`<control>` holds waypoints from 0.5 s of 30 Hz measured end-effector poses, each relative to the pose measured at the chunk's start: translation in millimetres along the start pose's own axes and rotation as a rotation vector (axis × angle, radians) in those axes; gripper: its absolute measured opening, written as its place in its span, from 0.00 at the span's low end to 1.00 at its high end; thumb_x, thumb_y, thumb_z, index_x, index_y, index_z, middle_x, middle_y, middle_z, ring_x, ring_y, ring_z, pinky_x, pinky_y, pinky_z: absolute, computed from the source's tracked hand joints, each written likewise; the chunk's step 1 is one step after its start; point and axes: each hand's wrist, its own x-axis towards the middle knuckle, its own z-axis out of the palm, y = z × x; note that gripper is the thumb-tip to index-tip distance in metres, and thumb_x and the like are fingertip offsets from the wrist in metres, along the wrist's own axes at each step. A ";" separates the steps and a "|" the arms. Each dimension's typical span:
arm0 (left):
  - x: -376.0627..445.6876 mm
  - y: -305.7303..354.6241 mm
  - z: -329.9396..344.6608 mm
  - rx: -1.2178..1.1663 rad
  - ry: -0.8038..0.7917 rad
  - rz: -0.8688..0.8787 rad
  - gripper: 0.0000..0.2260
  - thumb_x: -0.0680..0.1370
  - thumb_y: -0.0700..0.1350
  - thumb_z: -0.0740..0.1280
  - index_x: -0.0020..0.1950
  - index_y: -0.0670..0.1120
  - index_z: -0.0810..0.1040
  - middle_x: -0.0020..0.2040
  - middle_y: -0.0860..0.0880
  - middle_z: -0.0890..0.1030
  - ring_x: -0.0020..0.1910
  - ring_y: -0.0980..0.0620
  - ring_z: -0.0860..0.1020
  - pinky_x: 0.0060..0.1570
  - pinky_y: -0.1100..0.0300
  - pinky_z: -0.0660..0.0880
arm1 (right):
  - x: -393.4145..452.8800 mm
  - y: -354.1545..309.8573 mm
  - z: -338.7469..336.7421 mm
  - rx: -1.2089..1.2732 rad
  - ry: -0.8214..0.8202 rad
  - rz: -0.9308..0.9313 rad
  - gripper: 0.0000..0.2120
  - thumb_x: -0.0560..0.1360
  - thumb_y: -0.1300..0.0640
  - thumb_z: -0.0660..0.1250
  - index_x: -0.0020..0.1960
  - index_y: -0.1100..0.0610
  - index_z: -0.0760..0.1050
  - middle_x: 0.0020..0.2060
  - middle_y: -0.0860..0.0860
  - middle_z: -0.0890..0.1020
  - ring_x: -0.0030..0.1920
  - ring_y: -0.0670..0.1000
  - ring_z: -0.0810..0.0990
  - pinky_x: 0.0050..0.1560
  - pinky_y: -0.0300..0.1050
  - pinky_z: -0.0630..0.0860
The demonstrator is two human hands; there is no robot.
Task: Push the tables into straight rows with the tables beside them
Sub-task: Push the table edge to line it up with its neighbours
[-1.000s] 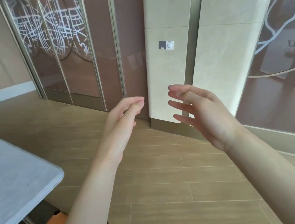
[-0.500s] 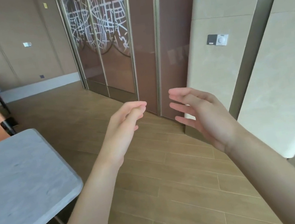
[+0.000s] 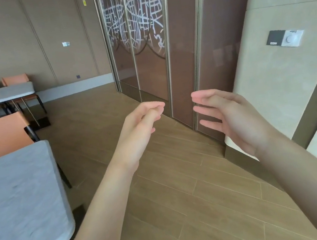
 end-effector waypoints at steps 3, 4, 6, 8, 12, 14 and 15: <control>34.5 -4.2 19.2 -0.016 0.043 0.001 0.10 0.83 0.49 0.63 0.58 0.55 0.83 0.57 0.62 0.82 0.60 0.62 0.79 0.66 0.53 0.75 | 51.0 9.1 -12.0 -0.033 -0.058 0.010 0.11 0.82 0.54 0.64 0.56 0.46 0.85 0.62 0.42 0.83 0.61 0.41 0.81 0.67 0.52 0.77; 43.3 -6.6 22.3 -0.014 0.052 -0.006 0.10 0.83 0.49 0.63 0.58 0.55 0.83 0.57 0.62 0.83 0.61 0.62 0.79 0.66 0.53 0.75 | 65.0 11.9 -12.3 -0.034 -0.079 0.016 0.11 0.82 0.54 0.64 0.57 0.46 0.85 0.62 0.41 0.83 0.62 0.41 0.81 0.67 0.52 0.77; 61.2 -12.9 23.3 0.001 0.084 -0.017 0.09 0.83 0.49 0.63 0.58 0.56 0.83 0.57 0.63 0.83 0.61 0.62 0.79 0.66 0.53 0.75 | 89.9 18.2 -10.8 -0.022 -0.128 0.023 0.11 0.82 0.54 0.64 0.57 0.45 0.84 0.62 0.41 0.83 0.62 0.41 0.81 0.67 0.53 0.77; 79.1 -19.3 18.6 0.011 0.140 -0.024 0.09 0.83 0.49 0.63 0.57 0.56 0.83 0.56 0.64 0.83 0.61 0.62 0.79 0.66 0.53 0.75 | 111.9 22.8 -7.9 -0.008 -0.172 0.020 0.11 0.82 0.55 0.64 0.57 0.45 0.85 0.62 0.41 0.82 0.62 0.42 0.81 0.67 0.53 0.77; 109.9 -35.5 11.1 0.024 0.203 -0.038 0.09 0.83 0.49 0.63 0.57 0.56 0.83 0.56 0.62 0.83 0.61 0.61 0.79 0.66 0.52 0.75 | 153.4 32.5 -2.6 0.018 -0.225 0.026 0.11 0.82 0.55 0.65 0.57 0.45 0.85 0.63 0.42 0.82 0.62 0.43 0.81 0.67 0.54 0.77; 126.0 -45.1 8.3 0.028 0.219 -0.044 0.10 0.83 0.49 0.63 0.57 0.55 0.83 0.57 0.61 0.83 0.60 0.62 0.79 0.66 0.53 0.75 | 172.7 39.8 1.6 0.022 -0.245 0.036 0.11 0.82 0.55 0.65 0.57 0.46 0.85 0.64 0.42 0.82 0.62 0.43 0.82 0.67 0.54 0.77; 135.1 -50.2 6.4 0.029 0.228 -0.048 0.10 0.83 0.49 0.63 0.58 0.55 0.83 0.57 0.61 0.83 0.60 0.63 0.80 0.66 0.53 0.75 | 182.4 43.8 4.1 0.021 -0.256 0.041 0.11 0.82 0.55 0.65 0.57 0.46 0.85 0.64 0.41 0.82 0.62 0.43 0.82 0.66 0.54 0.77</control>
